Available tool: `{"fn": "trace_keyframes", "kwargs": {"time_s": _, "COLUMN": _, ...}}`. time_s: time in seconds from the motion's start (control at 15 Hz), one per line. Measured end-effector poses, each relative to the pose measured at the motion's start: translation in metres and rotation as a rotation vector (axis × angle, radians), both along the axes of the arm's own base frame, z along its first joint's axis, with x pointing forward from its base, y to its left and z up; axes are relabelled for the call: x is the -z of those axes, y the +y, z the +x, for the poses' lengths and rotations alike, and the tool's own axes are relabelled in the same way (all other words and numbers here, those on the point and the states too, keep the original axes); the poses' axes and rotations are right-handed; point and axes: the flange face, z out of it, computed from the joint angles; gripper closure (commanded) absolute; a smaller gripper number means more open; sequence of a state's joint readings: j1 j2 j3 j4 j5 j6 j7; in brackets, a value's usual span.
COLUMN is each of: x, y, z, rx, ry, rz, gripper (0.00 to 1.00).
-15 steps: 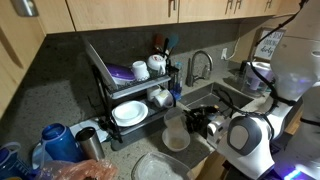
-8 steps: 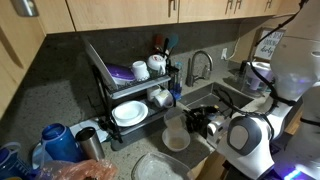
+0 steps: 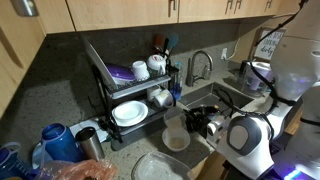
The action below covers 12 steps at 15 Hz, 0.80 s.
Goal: Pour the sugar out of the clear bowl into the white bowl
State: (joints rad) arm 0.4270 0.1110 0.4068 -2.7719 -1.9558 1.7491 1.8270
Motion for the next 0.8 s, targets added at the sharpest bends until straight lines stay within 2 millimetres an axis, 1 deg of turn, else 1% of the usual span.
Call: {"fn": "trace_keyframes", "kwargs": {"time_s": 0.8, "x": -0.0019, "y": 0.0049, "z": 0.0043, "rx": 0.000, "ry": -0.006, "rz": 0.009, "gripper": 0.98}}
